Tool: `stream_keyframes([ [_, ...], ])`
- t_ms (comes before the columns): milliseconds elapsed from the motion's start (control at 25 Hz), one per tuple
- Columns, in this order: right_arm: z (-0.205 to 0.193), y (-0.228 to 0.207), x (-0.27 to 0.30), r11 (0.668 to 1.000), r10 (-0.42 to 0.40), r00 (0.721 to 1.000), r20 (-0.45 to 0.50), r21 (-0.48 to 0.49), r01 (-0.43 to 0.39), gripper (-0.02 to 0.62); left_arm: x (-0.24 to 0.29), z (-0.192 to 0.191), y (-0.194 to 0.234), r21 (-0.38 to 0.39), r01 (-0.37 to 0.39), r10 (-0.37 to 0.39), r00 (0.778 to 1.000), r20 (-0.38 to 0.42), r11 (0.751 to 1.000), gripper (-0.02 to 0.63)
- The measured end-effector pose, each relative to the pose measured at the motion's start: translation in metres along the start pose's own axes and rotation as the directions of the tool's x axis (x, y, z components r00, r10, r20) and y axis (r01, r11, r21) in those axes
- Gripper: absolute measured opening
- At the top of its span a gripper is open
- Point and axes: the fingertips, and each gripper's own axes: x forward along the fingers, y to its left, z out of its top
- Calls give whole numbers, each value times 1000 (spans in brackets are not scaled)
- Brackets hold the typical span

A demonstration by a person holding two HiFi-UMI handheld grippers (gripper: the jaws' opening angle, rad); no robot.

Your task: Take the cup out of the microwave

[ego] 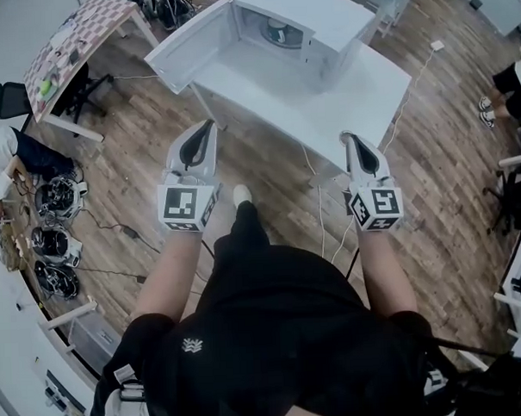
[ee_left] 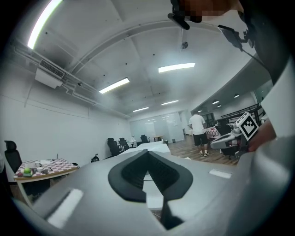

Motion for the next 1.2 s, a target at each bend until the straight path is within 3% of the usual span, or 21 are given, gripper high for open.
stream_keyframes([
  [720, 38, 45, 235, 996, -84, 994, -70, -42, 81, 2, 144, -33, 195, -59, 133, -131, 991, 37, 989, 2],
  [1000, 40, 50, 299, 990, -133, 988, -77, -62, 128, 2, 175, -67, 242, -84, 165, -163, 986, 23, 983, 2],
  [1200, 36, 41, 329, 982, -175, 980, -91, -87, 167, 2, 207, -65, 252, -73, 192, -188, 981, 52, 979, 2],
])
